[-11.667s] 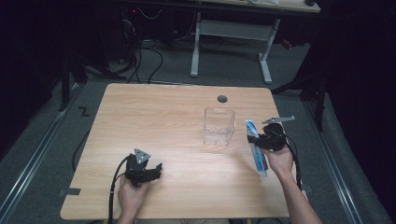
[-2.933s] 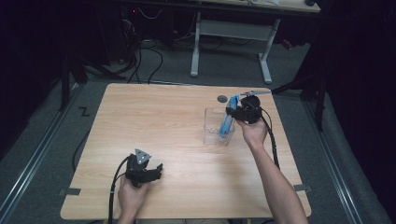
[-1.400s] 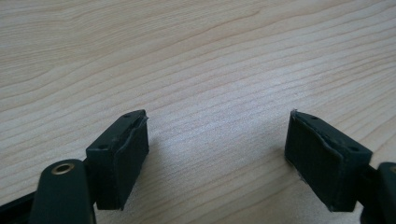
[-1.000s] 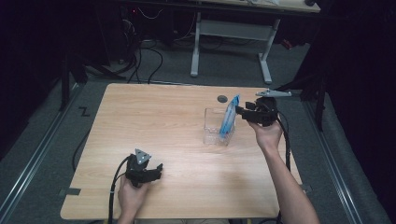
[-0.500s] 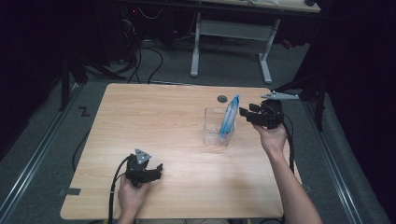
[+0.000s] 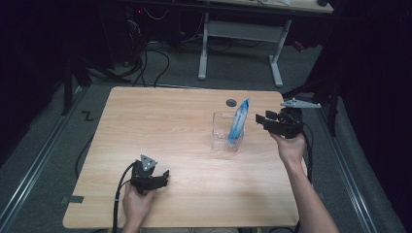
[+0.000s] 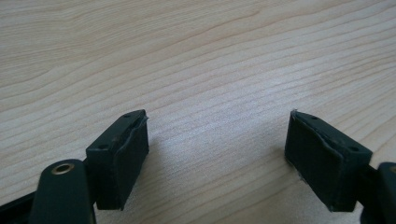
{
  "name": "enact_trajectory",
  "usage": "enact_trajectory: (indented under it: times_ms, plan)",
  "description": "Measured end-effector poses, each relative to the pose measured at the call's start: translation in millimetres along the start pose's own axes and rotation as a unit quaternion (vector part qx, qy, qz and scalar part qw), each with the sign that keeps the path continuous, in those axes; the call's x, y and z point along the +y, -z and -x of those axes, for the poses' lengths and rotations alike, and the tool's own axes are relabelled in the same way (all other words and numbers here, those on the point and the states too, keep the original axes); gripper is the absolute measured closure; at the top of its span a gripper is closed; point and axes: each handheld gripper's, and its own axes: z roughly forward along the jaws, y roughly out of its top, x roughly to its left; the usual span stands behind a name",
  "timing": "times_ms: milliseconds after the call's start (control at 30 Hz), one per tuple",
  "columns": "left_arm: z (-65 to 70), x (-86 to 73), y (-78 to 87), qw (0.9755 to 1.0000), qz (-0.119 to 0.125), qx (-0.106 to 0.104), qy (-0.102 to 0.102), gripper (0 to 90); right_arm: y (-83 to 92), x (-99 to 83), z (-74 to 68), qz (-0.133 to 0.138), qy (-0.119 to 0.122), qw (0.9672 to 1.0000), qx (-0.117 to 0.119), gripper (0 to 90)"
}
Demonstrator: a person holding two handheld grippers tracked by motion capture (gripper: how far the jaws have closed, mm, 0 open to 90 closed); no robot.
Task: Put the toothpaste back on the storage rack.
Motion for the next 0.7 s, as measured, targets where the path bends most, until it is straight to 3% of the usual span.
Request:
enact_trajectory:
  times_ms: [700]
  plan:
    - [0.0,0.1,-0.1,1.0000,0.000,0.000,0.000,22.0,20.5,-27.5,13.2,0.007,-0.024,0.9997,0.001,49.9]
